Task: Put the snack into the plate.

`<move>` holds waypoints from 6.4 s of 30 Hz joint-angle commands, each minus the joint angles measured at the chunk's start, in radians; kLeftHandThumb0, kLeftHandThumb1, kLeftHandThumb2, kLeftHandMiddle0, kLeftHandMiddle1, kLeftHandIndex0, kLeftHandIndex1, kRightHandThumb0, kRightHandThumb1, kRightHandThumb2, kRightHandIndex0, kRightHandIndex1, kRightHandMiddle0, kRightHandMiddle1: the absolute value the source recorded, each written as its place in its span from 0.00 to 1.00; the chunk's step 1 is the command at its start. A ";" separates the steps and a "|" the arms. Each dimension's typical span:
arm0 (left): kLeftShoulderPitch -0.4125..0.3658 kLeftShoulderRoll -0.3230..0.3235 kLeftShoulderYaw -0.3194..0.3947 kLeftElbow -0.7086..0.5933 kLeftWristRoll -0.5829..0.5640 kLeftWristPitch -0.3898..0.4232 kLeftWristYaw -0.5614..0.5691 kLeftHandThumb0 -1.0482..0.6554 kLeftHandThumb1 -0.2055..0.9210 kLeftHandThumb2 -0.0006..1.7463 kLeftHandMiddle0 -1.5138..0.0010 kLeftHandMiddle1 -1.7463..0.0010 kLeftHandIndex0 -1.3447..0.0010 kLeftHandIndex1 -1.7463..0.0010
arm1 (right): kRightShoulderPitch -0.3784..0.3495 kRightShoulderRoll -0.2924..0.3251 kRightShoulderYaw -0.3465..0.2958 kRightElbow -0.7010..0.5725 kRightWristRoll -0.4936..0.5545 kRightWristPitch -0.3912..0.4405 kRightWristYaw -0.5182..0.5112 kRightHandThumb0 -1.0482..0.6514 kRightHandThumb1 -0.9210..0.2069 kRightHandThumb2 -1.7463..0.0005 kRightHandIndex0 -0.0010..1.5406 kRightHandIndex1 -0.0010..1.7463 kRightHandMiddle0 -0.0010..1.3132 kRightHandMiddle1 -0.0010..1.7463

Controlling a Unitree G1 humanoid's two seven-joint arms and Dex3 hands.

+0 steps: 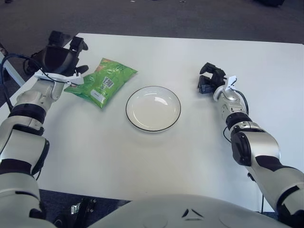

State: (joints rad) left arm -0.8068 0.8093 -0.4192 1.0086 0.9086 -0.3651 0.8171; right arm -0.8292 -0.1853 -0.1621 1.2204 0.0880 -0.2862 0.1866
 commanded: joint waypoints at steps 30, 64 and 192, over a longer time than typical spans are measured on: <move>0.204 -0.231 0.174 -0.786 0.008 0.776 -0.472 0.12 1.00 0.47 0.99 0.65 1.00 0.48 | 0.045 0.014 0.074 0.054 -0.065 0.124 -0.029 0.61 0.83 0.04 0.54 1.00 0.51 0.97; 0.214 -0.571 0.166 -0.692 0.014 1.310 -0.605 0.00 1.00 0.56 1.00 1.00 1.00 0.99 | 0.047 0.011 0.110 0.045 -0.102 0.111 -0.059 0.61 0.83 0.04 0.54 1.00 0.52 0.96; 0.114 -0.025 0.210 -0.494 -0.182 -0.038 -0.188 0.61 0.09 1.00 0.37 0.07 0.47 0.00 | 0.050 0.014 0.107 0.019 -0.116 0.116 -0.029 0.61 0.85 0.02 0.54 1.00 0.52 0.99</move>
State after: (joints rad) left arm -0.6941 0.7815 -0.2228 0.5060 0.7227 -0.3636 0.6115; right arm -0.8450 -0.1859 -0.0751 1.1916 0.0000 -0.2458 0.1549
